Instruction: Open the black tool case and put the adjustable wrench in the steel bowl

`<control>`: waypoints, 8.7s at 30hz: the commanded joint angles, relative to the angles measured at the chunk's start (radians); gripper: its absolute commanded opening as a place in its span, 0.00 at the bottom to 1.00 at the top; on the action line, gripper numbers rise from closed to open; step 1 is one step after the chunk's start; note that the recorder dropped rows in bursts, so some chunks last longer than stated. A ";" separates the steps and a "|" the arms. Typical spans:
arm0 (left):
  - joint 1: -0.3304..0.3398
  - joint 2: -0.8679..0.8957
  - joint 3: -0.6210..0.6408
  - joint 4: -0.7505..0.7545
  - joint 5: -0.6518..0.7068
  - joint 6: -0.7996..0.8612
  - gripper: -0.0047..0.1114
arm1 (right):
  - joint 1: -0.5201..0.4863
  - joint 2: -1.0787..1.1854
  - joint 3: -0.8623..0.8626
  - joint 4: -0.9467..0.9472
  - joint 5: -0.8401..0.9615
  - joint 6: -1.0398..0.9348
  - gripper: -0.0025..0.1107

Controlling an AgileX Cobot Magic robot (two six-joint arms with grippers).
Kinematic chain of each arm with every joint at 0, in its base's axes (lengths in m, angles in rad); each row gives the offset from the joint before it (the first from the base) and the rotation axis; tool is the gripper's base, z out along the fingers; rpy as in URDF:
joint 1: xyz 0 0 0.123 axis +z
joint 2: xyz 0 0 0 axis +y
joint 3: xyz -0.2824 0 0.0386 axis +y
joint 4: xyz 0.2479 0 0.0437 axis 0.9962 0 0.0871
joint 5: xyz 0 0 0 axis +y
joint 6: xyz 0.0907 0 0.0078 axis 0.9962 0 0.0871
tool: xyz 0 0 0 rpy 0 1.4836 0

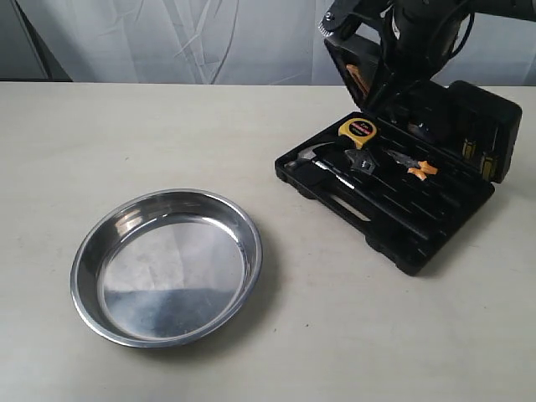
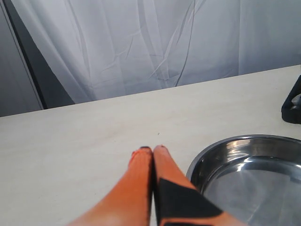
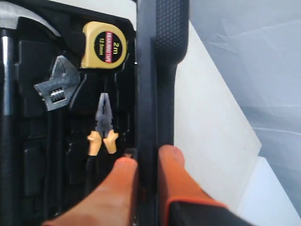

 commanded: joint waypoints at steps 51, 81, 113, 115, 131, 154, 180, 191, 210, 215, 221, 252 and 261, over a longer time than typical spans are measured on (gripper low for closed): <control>-0.004 0.004 -0.002 -0.004 -0.006 -0.004 0.04 | -0.073 0.306 0.008 0.836 0.056 -0.420 0.35; -0.004 0.004 -0.002 -0.004 -0.006 -0.004 0.04 | -0.062 0.326 0.008 0.833 0.074 -0.348 0.02; -0.004 0.004 -0.002 -0.004 -0.006 -0.004 0.04 | -0.062 0.322 0.008 0.760 0.073 -0.295 0.34; -0.004 0.004 -0.002 -0.004 -0.006 -0.004 0.04 | -0.062 0.312 0.008 0.742 0.073 -0.284 0.34; -0.004 0.004 -0.002 -0.004 -0.006 -0.004 0.04 | -0.062 0.310 0.008 0.679 0.028 -0.210 0.34; -0.004 0.004 -0.002 -0.004 -0.006 -0.004 0.04 | -0.062 0.218 0.008 0.698 0.043 -0.215 0.02; -0.004 0.004 -0.002 -0.004 -0.006 -0.004 0.04 | -0.110 -0.134 0.008 0.112 0.037 -0.001 0.01; -0.004 0.004 -0.002 -0.004 -0.006 -0.004 0.04 | -0.285 -0.060 0.008 -0.210 -0.014 0.377 0.01; -0.004 0.004 -0.002 -0.004 -0.006 -0.004 0.04 | -0.284 0.246 0.008 1.131 0.306 -0.662 0.01; -0.004 0.004 -0.002 -0.004 -0.006 -0.004 0.04 | -0.284 0.234 0.008 0.555 0.306 -0.100 0.01; -0.004 0.004 -0.002 -0.004 -0.006 -0.004 0.04 | -0.270 0.234 0.008 0.577 -0.207 -0.064 0.01; -0.004 0.004 -0.002 -0.004 -0.006 -0.004 0.04 | -0.192 0.316 0.008 0.768 -0.134 -0.346 0.47; -0.004 0.004 -0.002 -0.004 -0.006 -0.004 0.04 | -0.192 0.384 0.008 0.744 -0.140 -0.346 0.32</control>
